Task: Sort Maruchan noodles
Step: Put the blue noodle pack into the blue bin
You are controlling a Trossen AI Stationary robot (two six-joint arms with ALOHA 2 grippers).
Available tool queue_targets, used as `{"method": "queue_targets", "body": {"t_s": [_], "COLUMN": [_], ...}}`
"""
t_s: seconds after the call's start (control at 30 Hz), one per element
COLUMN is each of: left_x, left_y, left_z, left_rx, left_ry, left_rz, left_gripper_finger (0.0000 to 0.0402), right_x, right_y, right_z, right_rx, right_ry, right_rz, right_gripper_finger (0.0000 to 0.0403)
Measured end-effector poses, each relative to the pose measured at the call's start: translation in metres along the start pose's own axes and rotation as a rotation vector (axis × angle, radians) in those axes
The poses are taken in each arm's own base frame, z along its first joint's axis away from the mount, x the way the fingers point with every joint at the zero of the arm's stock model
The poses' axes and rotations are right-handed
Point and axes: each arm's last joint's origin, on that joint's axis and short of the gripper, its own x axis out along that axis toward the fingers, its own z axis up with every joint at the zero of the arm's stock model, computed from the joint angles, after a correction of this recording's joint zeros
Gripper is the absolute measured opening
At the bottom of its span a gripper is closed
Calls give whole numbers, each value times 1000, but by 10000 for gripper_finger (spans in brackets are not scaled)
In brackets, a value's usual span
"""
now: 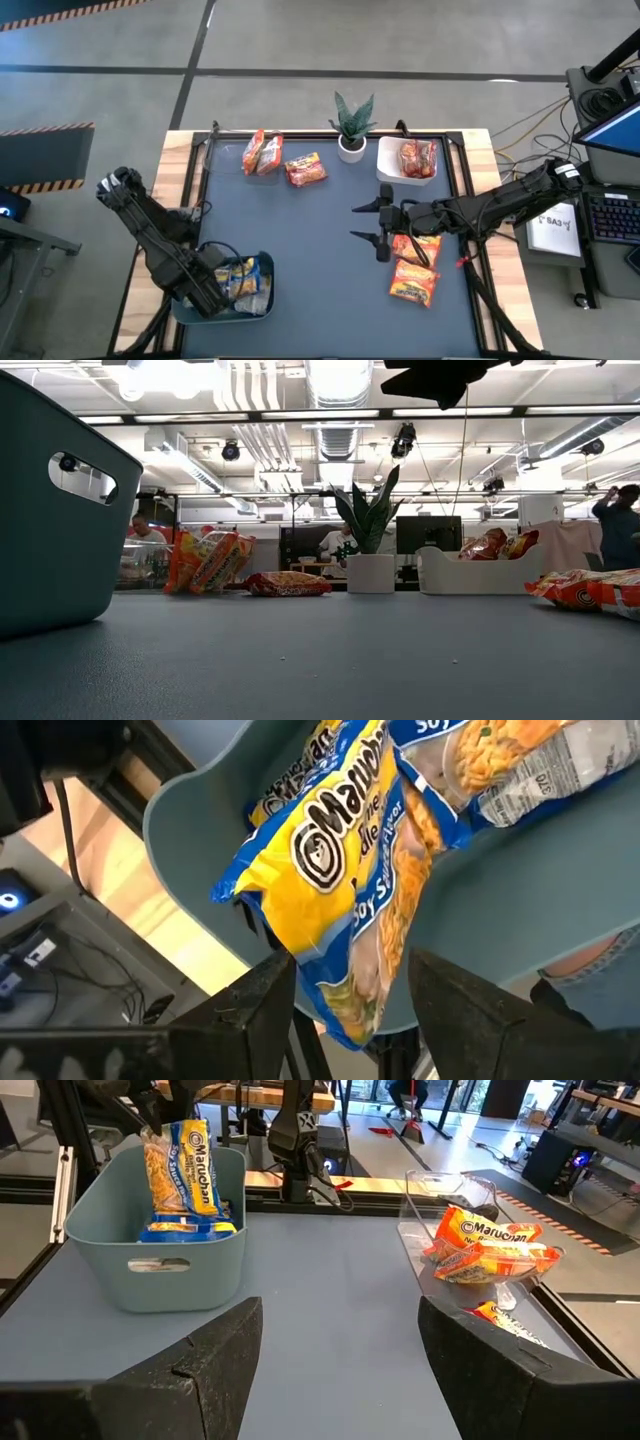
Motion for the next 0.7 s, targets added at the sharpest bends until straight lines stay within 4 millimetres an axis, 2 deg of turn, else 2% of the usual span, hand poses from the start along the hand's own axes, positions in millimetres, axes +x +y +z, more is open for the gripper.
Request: {"method": "queue_targets", "body": {"t_s": [0.47,0.6,0.7], "left_x": [4,13,20], "left_y": [0,1,0], "left_z": [1,5,4], "left_rx": [-1,-39,-42], "left_ry": [-12,-66,23], "left_rz": [14,45,89], "left_gripper_finger": [175,176,176], "right_x": [0,0,0], "right_y": [0,0,0], "right_z": [0,0,0], "right_rx": [0,0,0], "right_ry": [0,0,-1], "right_rz": [0,0,0], "right_gripper_finger": [256,256,256]}}
